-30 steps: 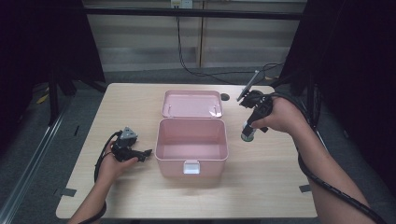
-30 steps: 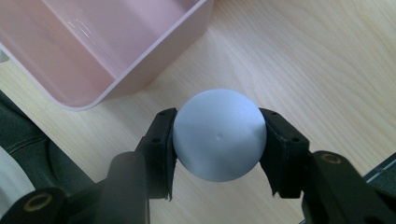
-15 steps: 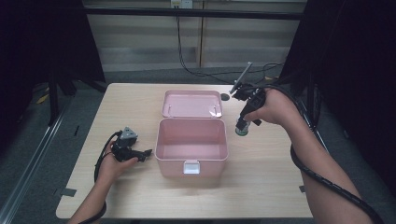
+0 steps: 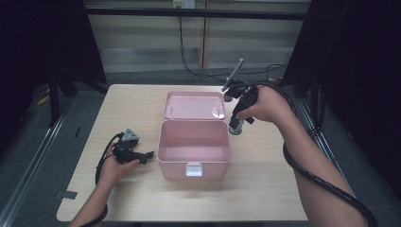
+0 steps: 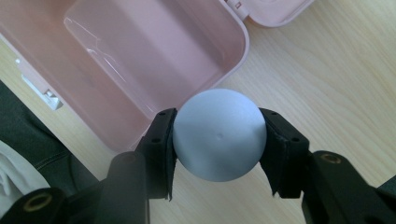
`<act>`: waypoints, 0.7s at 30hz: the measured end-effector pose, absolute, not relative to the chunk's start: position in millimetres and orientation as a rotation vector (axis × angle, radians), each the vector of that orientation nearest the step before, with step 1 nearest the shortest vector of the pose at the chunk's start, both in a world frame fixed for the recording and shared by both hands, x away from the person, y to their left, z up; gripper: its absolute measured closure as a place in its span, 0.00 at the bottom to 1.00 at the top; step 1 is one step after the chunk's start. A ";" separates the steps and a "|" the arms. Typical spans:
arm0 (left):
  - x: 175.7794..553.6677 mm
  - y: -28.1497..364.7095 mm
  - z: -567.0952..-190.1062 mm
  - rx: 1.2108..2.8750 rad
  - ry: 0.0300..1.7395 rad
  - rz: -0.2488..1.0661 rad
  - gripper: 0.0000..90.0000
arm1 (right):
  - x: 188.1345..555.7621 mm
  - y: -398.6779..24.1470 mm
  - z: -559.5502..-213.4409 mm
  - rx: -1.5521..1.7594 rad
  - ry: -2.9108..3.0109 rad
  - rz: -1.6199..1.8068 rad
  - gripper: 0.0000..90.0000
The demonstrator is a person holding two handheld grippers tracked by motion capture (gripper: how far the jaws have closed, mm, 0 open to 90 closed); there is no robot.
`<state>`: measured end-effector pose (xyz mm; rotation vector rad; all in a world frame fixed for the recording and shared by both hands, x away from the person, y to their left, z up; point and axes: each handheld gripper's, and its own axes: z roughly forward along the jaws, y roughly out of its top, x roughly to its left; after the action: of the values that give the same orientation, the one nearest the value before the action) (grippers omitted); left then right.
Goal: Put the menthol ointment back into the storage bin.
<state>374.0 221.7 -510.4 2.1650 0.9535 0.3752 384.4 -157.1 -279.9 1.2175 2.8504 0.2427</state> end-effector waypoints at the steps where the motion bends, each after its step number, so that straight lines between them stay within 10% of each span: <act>1: 374.0 221.7 -510.4 2.165 0.954 0.375 0.15 | 384.8 -154.7 -279.9 1.205 2.857 0.240 0.57; 21: 374.1 221.8 -510.4 2.165 0.954 0.375 0.15 | 395.8 -114.6 -296.3 1.247 2.877 0.238 0.57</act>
<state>374.1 221.8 -510.4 2.1648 0.9537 0.3748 395.8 -114.6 -296.3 1.2467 2.8771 0.2375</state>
